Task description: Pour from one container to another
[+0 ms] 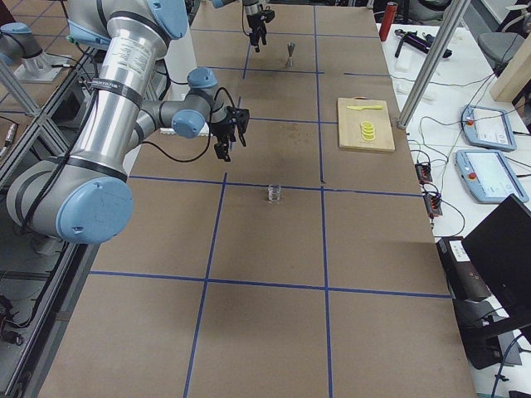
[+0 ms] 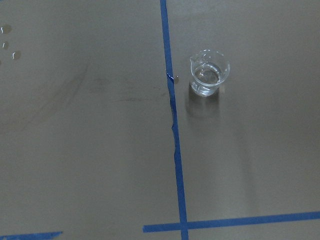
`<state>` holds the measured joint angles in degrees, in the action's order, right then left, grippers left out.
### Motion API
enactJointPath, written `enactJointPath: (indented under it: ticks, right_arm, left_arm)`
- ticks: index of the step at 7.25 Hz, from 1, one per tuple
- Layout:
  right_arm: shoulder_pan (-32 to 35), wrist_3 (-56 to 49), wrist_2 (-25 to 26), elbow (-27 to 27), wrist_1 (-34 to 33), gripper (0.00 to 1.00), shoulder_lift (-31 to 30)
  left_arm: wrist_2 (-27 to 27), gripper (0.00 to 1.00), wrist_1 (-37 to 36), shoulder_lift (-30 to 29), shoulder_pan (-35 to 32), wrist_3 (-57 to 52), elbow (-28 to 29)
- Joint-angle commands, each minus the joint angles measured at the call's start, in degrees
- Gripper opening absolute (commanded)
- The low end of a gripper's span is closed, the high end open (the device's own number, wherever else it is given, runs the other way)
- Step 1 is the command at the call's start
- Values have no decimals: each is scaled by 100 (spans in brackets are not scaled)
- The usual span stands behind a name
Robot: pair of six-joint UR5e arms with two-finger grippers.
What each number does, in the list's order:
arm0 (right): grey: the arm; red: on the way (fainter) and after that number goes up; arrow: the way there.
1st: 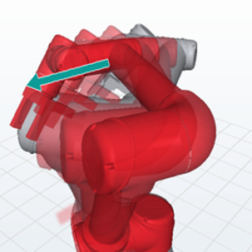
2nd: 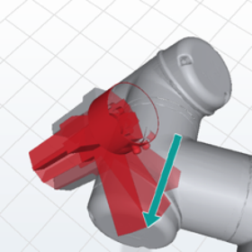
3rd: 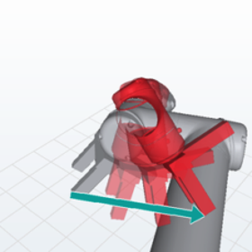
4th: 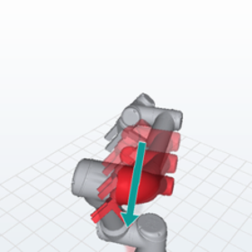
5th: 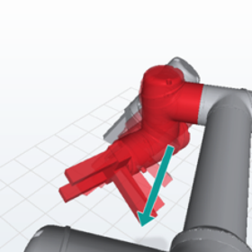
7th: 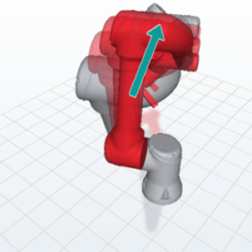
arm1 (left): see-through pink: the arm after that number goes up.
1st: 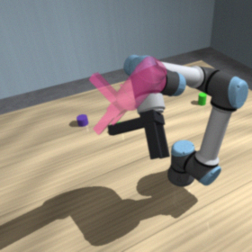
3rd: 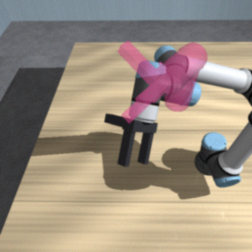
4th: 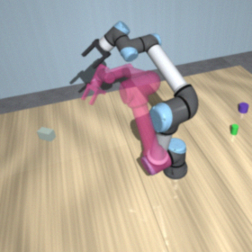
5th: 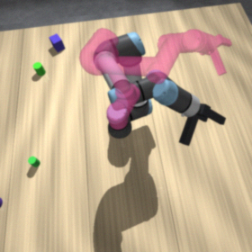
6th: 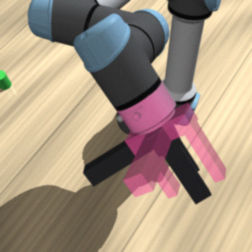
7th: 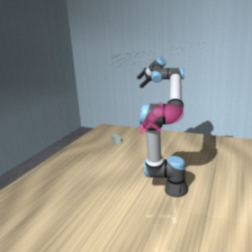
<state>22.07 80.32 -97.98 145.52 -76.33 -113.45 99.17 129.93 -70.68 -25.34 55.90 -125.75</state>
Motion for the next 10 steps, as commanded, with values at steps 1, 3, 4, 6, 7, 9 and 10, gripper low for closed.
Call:
enactJointPath:
  ticks: [1,3,4,6,7,9,10]
  right_arm:
    - [1111,-1119,-1236,398,-1879,100,891]
    - [2017,-2365,-1644,381,-2787,100,1428]
    - [2264,-2885,-1689,337,-3330,100,1796]
    - [2862,-4018,-1803,197,-4272,100,2438]
    - [3195,-4433,-1960,75,-4459,100,2668]
    - [4073,-5495,-2373,-468,-4417,100,2731]
    - [4504,-6109,-2462,-785,-4417,100,2810]
  left_arm:
    - [1422,100,-38,-16,-530,-61,-142]
    - [2461,100,-238,-34,-1277,-437,-345]
    - [2910,100,-640,-95,-1342,-822,-397]
    - [3475,100,-802,-122,-1919,-1639,-328]
    - [3477,100,-811,-165,-2149,-1887,-232]
    - [3468,100,-811,-611,-2911,-2537,433]
    - [3390,100,-811,-918,-3333,-2905,916]
